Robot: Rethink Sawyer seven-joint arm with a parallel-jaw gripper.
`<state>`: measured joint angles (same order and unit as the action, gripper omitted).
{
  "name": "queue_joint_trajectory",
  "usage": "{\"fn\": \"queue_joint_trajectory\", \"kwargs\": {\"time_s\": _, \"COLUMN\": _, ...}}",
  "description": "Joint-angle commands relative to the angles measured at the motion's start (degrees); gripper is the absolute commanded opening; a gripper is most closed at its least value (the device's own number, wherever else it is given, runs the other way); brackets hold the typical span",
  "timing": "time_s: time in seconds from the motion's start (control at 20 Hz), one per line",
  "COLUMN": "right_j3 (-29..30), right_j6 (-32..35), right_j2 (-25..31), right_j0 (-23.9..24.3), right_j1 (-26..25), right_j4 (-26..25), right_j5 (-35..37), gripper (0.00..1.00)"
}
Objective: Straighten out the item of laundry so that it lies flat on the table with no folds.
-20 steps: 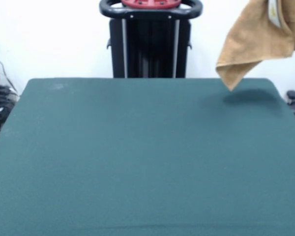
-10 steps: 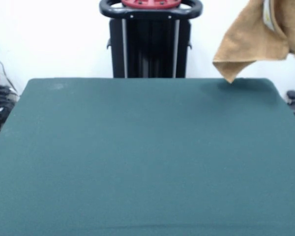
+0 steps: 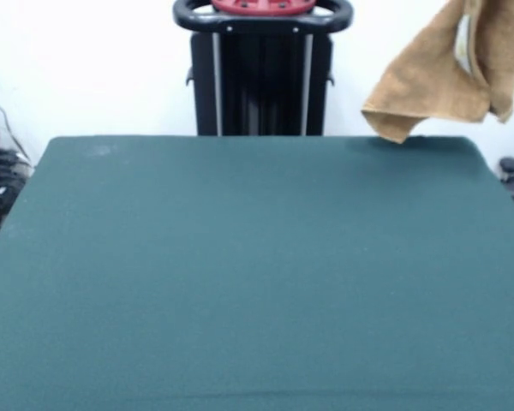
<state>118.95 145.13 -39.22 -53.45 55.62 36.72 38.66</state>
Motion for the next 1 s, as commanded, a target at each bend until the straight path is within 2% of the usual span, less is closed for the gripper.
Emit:
{"fn": "queue_joint_trajectory", "kwargs": {"time_s": 0.05, "right_j3": 3.85, "right_j6": 26.56, "right_j2": 8.23, "right_j0": -3.52, "right_j1": -5.78, "right_j4": 5.59, "right_j5": 0.15, "gripper": 0.00}}
{"fn": "queue_joint_trajectory", "kwargs": {"time_s": 0.8, "right_j3": -5.42, "right_j6": 36.44, "right_j2": 5.28, "right_j0": -5.82, "right_j1": -9.80, "right_j4": 0.85, "right_j5": 7.68, "gripper": 0.00}}
{"fn": "queue_joint_trajectory", "kwargs": {"time_s": 0.9, "right_j3": -5.02, "right_j6": 35.04, "right_j2": 6.30, "right_j0": -4.91, "right_j1": -9.76, "right_j4": 1.28, "right_j5": 6.41, "gripper": 0.00}}
{"fn": "queue_joint_trajectory", "kwargs": {"time_s": 1.0, "right_j3": -2.54, "right_j6": 29.28, "right_j2": 9.66, "right_j0": -1.25, "right_j1": -9.69, "right_j4": 2.99, "right_j5": 1.42, "gripper": 0.00}}
